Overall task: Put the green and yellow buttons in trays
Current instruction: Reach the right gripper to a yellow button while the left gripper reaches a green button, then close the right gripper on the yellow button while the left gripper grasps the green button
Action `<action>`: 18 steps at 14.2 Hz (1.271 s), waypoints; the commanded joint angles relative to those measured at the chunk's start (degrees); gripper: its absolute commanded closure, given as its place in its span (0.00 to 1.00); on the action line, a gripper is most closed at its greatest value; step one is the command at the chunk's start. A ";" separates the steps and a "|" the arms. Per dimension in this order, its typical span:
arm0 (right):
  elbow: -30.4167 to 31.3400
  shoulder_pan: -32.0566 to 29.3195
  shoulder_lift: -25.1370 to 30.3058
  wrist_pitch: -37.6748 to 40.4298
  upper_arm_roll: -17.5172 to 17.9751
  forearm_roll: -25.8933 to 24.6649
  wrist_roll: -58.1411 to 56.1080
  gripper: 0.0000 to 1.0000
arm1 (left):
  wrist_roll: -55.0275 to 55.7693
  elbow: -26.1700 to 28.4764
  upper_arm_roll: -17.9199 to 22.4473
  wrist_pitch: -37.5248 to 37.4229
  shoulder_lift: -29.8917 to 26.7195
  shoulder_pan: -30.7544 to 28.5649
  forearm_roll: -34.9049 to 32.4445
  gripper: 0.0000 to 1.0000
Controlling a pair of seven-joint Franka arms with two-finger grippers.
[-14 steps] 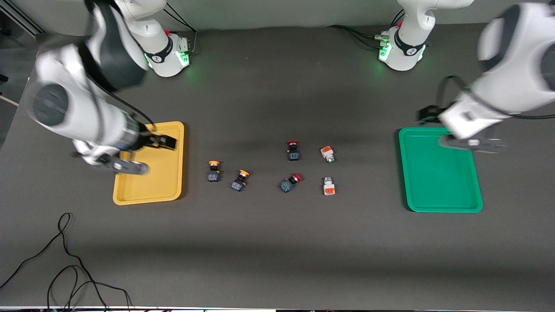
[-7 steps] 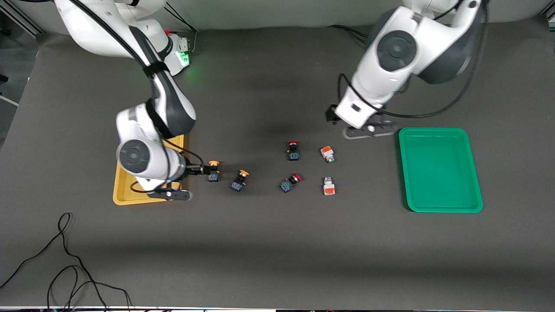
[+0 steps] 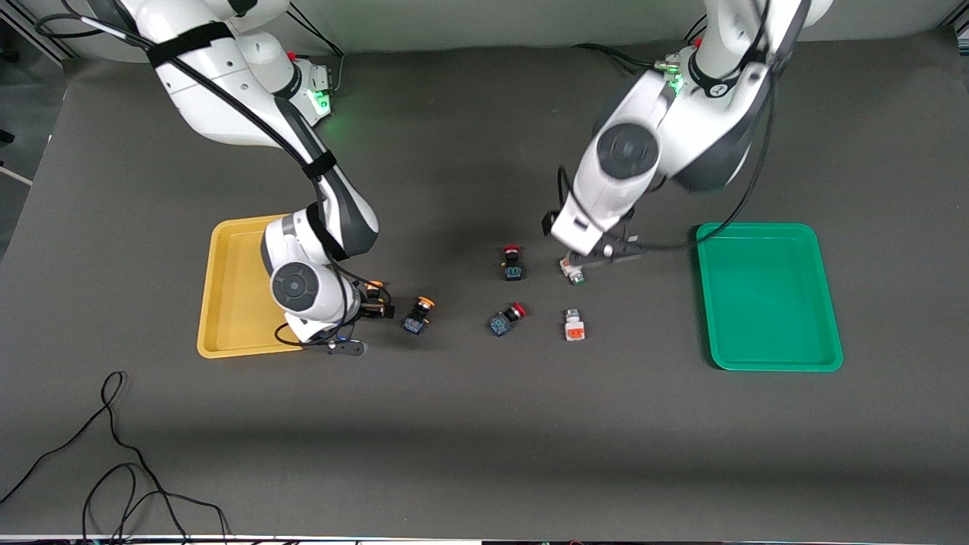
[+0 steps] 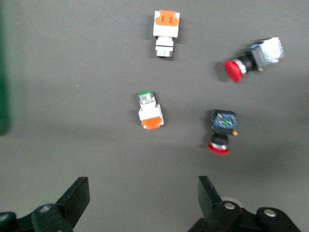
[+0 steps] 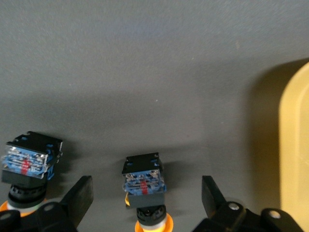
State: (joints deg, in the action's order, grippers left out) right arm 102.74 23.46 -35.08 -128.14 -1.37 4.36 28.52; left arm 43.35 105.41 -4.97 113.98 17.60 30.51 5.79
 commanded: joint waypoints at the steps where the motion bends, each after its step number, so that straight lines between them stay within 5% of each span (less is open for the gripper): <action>1: 1.14 0.80 0.45 -0.36 -0.48 0.65 2.84 0.00 | 0.94 3.91 0.31 8.42 4.36 0.51 0.63 0.00; 6: 4.39 3.09 0.45 -3.52 -0.83 0.65 3.38 0.04 | 4.27 7.36 0.31 18.02 11.92 0.69 0.54 0.00; 8: 4.40 3.00 0.45 -3.61 -0.83 0.65 3.38 0.19 | 5.60 7.36 0.31 19.96 13.33 1.30 0.54 0.02; 10: 4.40 2.91 0.45 -3.52 -0.83 0.57 3.29 0.47 | 6.56 7.18 0.31 20.32 13.43 1.48 0.54 0.30; 12: 4.40 2.74 0.89 -3.35 -0.83 0.57 3.29 0.93 | 6.57 6.83 0.31 20.14 13.34 1.48 0.45 0.69; 14: 4.13 2.56 1.85 -2.21 -0.91 0.57 3.47 1.00 | 6.57 6.65 0.31 19.44 13.16 1.48 0.37 0.86; 16: 2.04 1.78 4.30 1.90 -1.79 0.65 2.33 1.00 | 5.96 6.57 0.31 18.83 12.20 1.30 0.19 0.89; 18: -5.14 0.63 6.42 14.25 -2.06 0.65 2.15 1.00 | 4.47 4.73 0.57 13.94 7.82 0.69 -0.25 0.92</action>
State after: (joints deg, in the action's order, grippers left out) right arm 103.29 25.29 -32.30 -124.36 -3.22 4.37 31.04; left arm 48.49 111.06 -4.99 133.21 30.73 31.14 5.88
